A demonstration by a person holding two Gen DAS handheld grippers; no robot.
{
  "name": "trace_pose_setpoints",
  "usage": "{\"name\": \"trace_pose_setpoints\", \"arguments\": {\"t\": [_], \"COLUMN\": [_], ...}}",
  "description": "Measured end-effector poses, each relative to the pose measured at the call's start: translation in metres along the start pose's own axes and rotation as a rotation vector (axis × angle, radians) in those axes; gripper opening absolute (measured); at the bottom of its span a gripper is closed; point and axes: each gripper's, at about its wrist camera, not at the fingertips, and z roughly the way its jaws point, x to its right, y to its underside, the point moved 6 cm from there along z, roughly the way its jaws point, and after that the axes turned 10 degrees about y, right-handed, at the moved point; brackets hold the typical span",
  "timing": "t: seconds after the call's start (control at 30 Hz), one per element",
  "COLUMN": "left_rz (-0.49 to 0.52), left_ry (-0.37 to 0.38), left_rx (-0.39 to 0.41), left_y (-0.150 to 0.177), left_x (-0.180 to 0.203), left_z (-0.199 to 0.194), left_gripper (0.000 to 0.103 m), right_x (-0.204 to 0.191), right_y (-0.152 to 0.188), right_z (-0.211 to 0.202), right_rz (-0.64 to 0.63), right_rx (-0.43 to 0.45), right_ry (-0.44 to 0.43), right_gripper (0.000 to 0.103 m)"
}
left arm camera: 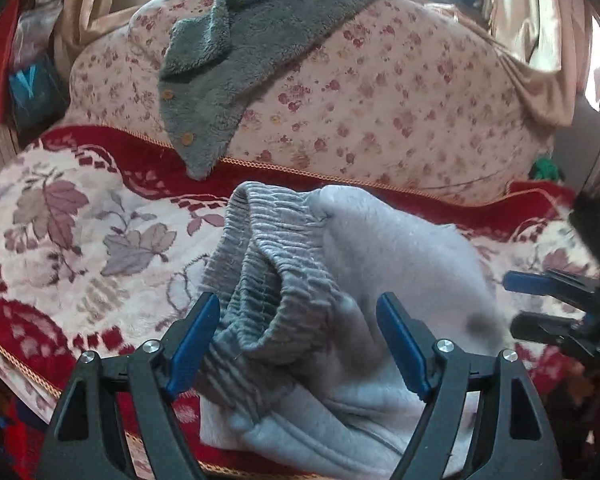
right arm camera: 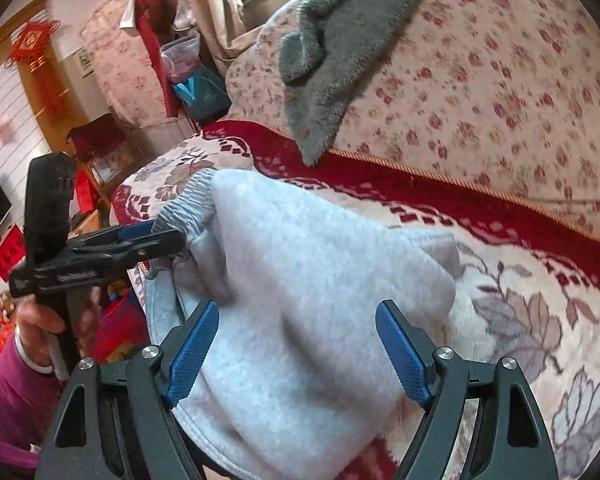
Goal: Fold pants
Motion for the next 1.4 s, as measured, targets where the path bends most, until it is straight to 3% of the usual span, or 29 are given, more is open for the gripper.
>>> {"name": "trace_pose_setpoints", "arguments": {"t": [0.03, 0.07, 0.13, 0.2, 0.27, 0.4, 0.53, 0.63, 0.8, 1.07, 1.2, 1.3, 1.33, 1.4], "left_rz": [0.026, 0.051, 0.097, 0.081, 0.082, 0.082, 0.020, -0.076, -0.133, -0.247, -0.245, -0.188, -0.169, -0.130], "left_ry": [-0.014, -0.021, -0.043, 0.025, 0.046, 0.074, 0.065, 0.120, 0.181, 0.174, 0.156, 0.063, 0.019, -0.022], "left_rx": [0.005, 0.014, 0.018, 0.021, 0.029, 0.048, 0.022, 0.047, 0.080, 0.040, 0.036, 0.028, 0.027, 0.054], "left_y": [-0.001, -0.002, -0.007, -0.015, -0.020, -0.016, 0.008, 0.022, 0.042, 0.077, 0.073, 0.068, 0.065, 0.057], "left_x": [0.003, 0.006, 0.010, 0.009, 0.008, 0.000, -0.018, -0.033, -0.039, -0.065, -0.064, -0.058, -0.057, -0.054], "left_z": [0.001, 0.000, -0.004, -0.016, -0.027, -0.046, -0.039, -0.049, -0.071, -0.035, -0.030, -0.040, -0.044, -0.056], "left_gripper": [0.075, 0.054, 0.025, 0.012, 0.010, 0.010, 0.009, 0.009, 0.008, 0.009, 0.011, 0.032, 0.048, 0.053], "right_x": [0.000, 0.000, 0.000, -0.001, -0.002, 0.000, -0.003, -0.013, -0.025, -0.017, -0.019, -0.025, -0.024, -0.024], "right_y": [0.002, 0.005, 0.011, 0.015, 0.016, 0.012, 0.005, 0.003, 0.003, -0.003, 0.006, 0.009, 0.010, 0.015], "right_z": [0.001, 0.003, 0.006, 0.010, 0.013, 0.017, 0.021, 0.019, 0.012, 0.035, 0.053, 0.038, 0.028, 0.012], "right_rz": [0.005, 0.009, 0.005, -0.004, -0.012, -0.007, -0.007, -0.034, -0.091, -0.070, -0.101, -0.089, -0.064, -0.048], "right_rx": [-0.008, -0.019, -0.036, -0.051, -0.059, -0.056, -0.054, -0.052, -0.043, 0.001, -0.065, -0.107, -0.103, -0.086], "right_ry": [-0.007, -0.010, -0.009, -0.004, 0.001, 0.009, 0.010, -0.008, -0.023, -0.030, 0.008, -0.060, -0.092, -0.145], "right_gripper": [0.085, 0.085, 0.085, 0.085, 0.085, 0.086, 0.087, 0.087, 0.088, 0.091, 0.091, 0.092, 0.092, 0.092]}}
